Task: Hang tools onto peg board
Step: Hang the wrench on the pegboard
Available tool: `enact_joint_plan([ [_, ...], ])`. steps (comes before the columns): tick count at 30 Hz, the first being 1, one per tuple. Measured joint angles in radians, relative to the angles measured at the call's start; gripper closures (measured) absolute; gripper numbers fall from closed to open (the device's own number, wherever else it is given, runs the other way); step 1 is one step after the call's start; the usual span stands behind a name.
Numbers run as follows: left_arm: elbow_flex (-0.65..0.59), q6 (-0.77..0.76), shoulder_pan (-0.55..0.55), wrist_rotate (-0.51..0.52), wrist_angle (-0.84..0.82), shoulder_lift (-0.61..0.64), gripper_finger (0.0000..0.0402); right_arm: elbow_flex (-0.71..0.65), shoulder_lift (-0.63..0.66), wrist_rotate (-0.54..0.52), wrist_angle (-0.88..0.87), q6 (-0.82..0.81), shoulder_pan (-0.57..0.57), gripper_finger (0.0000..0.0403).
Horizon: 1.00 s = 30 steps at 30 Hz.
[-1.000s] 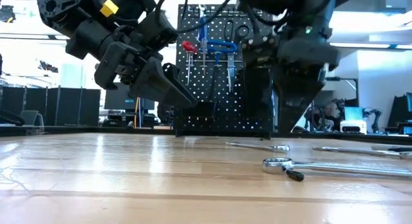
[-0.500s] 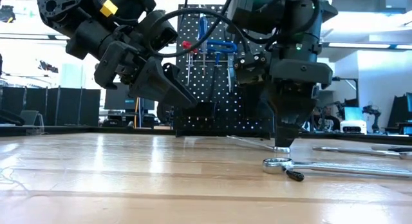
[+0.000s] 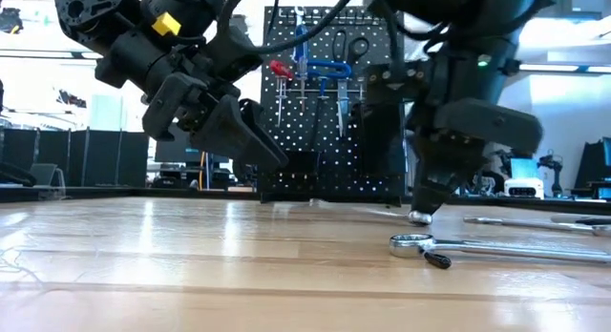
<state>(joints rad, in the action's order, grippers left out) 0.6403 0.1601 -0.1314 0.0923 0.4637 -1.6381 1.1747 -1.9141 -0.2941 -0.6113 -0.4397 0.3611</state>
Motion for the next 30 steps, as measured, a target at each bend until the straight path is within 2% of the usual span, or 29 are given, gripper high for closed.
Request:
enact_joint_plan([
  [5, -0.001, -0.007, 0.000, -0.064, 0.023, 0.000, 0.0272, -0.027, 0.021, -0.017, 0.079, -0.002, 0.051, 0.0401],
  [13, -0.001, 0.076, 0.000, -0.092, 0.083, 0.000, 0.0272, -0.044, 0.023, -0.040, 0.133, -0.005, 0.076, 0.0402],
  [16, -0.001, 0.170, -0.010, -0.095, 0.092, -0.013, 0.0272, -0.044, 0.025, -0.045, 0.137, 0.001, 0.076, 0.0402],
  [20, 0.010, 0.356, -0.043, -0.108, 0.225, -0.141, 0.0268, -0.043, 0.025, -0.046, 0.153, 0.008, 0.068, 0.0402],
  [23, 0.070, 0.438, -0.064, -0.004, 0.249, -0.254, 0.0263, -0.043, 0.026, -0.047, 0.187, 0.029, 0.068, 0.0402],
  [27, 0.173, 0.454, -0.078, 0.180, 0.236, -0.343, 0.0260, -0.042, 0.027, -0.046, 0.228, 0.046, 0.069, 0.0402],
  [30, 0.242, 0.424, -0.078, 0.219, 0.133, -0.370, 0.0260, -0.041, 0.028, -0.046, 0.255, 0.064, 0.072, 0.0402],
])
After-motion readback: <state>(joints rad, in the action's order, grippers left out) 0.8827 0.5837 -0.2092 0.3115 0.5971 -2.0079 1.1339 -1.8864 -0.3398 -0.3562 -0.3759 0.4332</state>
